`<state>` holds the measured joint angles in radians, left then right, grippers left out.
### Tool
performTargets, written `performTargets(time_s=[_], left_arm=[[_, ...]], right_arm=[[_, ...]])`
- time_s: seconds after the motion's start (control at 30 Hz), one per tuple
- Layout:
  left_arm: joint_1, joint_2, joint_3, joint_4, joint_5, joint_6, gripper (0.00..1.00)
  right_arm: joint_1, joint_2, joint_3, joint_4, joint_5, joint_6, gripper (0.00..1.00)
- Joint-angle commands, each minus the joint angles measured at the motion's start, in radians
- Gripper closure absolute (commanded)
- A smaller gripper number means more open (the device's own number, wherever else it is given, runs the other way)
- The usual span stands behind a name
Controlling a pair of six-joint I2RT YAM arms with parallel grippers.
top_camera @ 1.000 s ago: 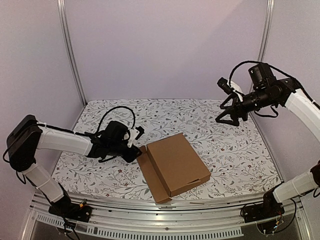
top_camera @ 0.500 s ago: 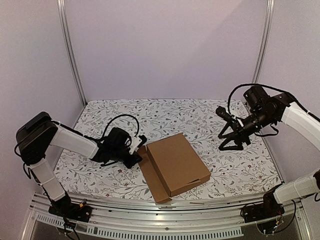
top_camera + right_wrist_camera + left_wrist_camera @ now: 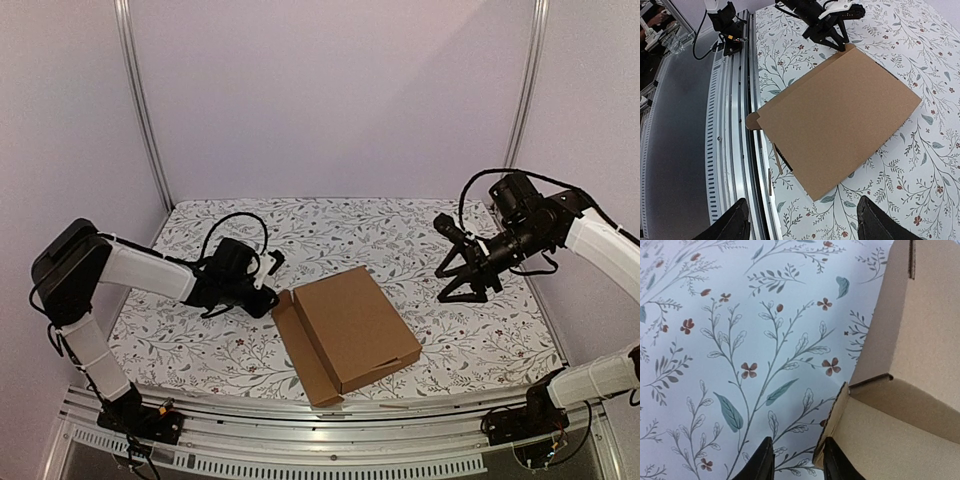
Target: Fold the paper box
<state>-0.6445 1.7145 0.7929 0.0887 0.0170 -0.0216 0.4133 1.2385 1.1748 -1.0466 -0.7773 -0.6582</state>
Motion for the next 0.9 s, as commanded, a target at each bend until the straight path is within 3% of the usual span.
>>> performTargets(time_s=[0.0,0.13,0.4,0.63,0.87], left_arm=[[0.008,0.044,0.005,-0.031,0.055,0.019,0.70],[0.008,0.035,-0.015,0.004,0.089,0.030,0.83],[-0.008,0.000,-0.071,0.094,0.132,0.040,0.97],[-0.066,-0.068,-0.129,0.108,0.085,-0.032,1.00],[-0.147,-0.083,-0.149,0.018,0.026,-0.144,1.00]], right_arm=[[0.005,-0.032,-0.018,0.000,-0.017,-0.011,0.28],[0.006,-0.049,-0.040,0.003,-0.003,-0.016,0.28],[0.076,-0.003,-0.055,0.017,0.094,-0.037,0.32],[0.298,0.095,-0.046,0.025,0.302,-0.134,0.34],[0.557,0.194,-0.071,0.100,0.601,-0.288,0.31]])
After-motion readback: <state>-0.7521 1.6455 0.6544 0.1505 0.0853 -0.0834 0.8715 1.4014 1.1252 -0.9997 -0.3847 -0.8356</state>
